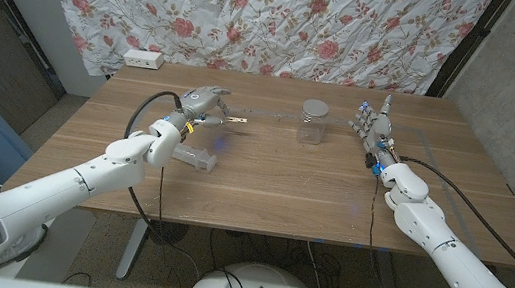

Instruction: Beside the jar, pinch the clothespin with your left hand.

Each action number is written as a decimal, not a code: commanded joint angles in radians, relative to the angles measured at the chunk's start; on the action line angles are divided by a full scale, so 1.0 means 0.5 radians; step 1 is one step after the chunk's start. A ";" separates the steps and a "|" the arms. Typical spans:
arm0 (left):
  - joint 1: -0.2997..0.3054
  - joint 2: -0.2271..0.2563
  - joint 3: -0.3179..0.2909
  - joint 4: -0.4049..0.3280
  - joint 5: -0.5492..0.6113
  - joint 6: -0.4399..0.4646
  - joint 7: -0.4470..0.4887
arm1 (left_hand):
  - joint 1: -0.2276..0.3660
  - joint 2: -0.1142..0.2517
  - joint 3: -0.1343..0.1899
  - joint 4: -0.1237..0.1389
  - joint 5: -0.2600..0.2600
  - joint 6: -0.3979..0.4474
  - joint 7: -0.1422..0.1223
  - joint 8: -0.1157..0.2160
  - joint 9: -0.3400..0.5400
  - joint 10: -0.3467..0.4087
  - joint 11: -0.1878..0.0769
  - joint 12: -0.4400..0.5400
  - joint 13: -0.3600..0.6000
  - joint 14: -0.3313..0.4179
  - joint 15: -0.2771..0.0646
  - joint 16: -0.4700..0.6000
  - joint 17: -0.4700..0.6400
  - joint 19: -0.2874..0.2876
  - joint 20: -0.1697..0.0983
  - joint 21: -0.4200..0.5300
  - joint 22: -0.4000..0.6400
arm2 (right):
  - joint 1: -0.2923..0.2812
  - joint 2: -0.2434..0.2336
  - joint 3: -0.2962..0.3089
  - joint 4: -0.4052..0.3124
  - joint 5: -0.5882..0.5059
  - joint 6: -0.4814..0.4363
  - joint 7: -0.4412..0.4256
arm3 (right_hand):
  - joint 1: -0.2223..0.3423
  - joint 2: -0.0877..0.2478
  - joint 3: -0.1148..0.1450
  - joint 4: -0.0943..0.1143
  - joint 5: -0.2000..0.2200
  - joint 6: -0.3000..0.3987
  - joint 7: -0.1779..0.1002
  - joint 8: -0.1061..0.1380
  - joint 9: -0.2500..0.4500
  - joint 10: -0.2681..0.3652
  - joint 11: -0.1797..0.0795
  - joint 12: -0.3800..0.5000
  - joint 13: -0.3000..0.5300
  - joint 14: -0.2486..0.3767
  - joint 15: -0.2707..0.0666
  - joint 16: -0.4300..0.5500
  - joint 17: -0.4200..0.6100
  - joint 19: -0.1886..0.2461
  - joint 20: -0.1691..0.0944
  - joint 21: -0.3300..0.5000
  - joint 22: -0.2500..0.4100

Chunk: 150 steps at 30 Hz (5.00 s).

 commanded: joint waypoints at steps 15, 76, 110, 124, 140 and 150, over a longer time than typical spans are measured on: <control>0.025 0.008 0.043 0.036 0.066 0.010 -0.056 | 0.003 0.014 -0.008 0.001 0.009 -0.004 -0.001 0.011 0.012 -0.006 0.000 0.006 0.006 0.002 -0.003 0.008 0.004 -0.002 0.009 -0.002 0.004 | -0.001 -0.001 0.000 -0.001 0.000 -0.001 -0.001 | -0.003 0.141 -0.010 -0.001 0.011 -0.006 -0.016 0.012 0.005 0.003 -0.014 0.015 0.004 -0.019 -0.068 0.012 0.006 0.012 0.002 0.008 0.010; -0.033 -0.025 0.167 0.176 0.227 0.126 -0.062 | -0.014 0.014 -0.034 0.001 0.009 -0.174 -0.008 -0.022 0.015 -0.054 0.007 0.003 0.007 -0.016 0.006 0.004 0.005 -0.011 0.008 -0.004 0.004 | -0.001 -0.002 0.001 -0.002 0.000 -0.002 0.000 | -0.003 0.141 -0.010 -0.001 0.011 -0.002 -0.014 0.013 0.005 0.000 -0.017 0.014 0.004 -0.020 -0.072 0.012 0.006 0.013 0.002 0.009 0.010; -0.113 0.096 0.137 0.072 0.122 -0.070 -0.415 | -0.105 -0.090 -0.144 0.022 -0.007 -1.092 0.111 -0.044 -0.021 -0.464 0.236 -0.012 0.013 -0.389 0.180 -0.008 0.011 -0.291 0.084 -0.025 0.006 | -0.001 -0.002 0.001 -0.003 0.001 -0.002 -0.001 | -0.003 0.141 -0.010 -0.001 0.011 -0.003 -0.013 0.012 0.005 0.000 -0.017 0.014 0.004 -0.020 -0.068 0.012 0.006 0.011 0.002 0.008 0.010; -0.036 0.076 -0.097 0.092 -0.390 -0.160 -0.449 | -0.196 -0.040 -0.161 0.068 -0.010 -1.190 0.141 -0.045 -0.024 -0.466 0.257 0.003 0.013 -0.387 0.186 0.006 0.013 -0.298 0.083 -0.013 0.007 | -0.001 -0.002 0.001 -0.002 0.000 -0.002 0.000 | -0.002 0.141 -0.010 -0.001 0.011 -0.003 -0.015 0.012 0.005 0.002 -0.015 0.015 0.004 -0.019 -0.069 0.012 0.006 0.012 0.002 0.009 0.010; 0.065 0.007 -0.306 0.211 -1.032 -0.297 -0.441 | -0.525 0.091 -0.234 0.200 -0.015 -1.379 0.126 -0.034 -0.031 -0.528 0.272 0.007 0.011 -0.495 0.187 0.005 0.015 -0.378 -0.002 -0.010 0.005 | 0.000 -0.002 0.001 -0.001 0.000 -0.001 0.000 | -0.003 0.141 -0.010 -0.001 0.011 -0.005 -0.015 0.012 0.005 0.001 -0.014 0.014 0.004 -0.018 -0.072 0.013 0.006 0.013 0.001 0.009 0.010; 0.079 -0.038 -0.358 0.326 -1.286 -0.470 -0.434 | -0.599 0.142 -0.242 0.220 -0.008 -1.408 0.079 -0.030 -0.036 -0.513 0.223 0.016 0.008 -0.480 0.148 0.013 0.010 -0.358 -0.032 0.001 0.004 | -0.001 -0.002 0.001 -0.003 0.001 -0.002 0.000 | -0.003 0.141 -0.010 -0.001 0.011 -0.005 -0.014 0.011 0.005 0.003 -0.015 0.015 0.004 -0.020 -0.068 0.012 0.006 0.013 0.002 0.009 0.010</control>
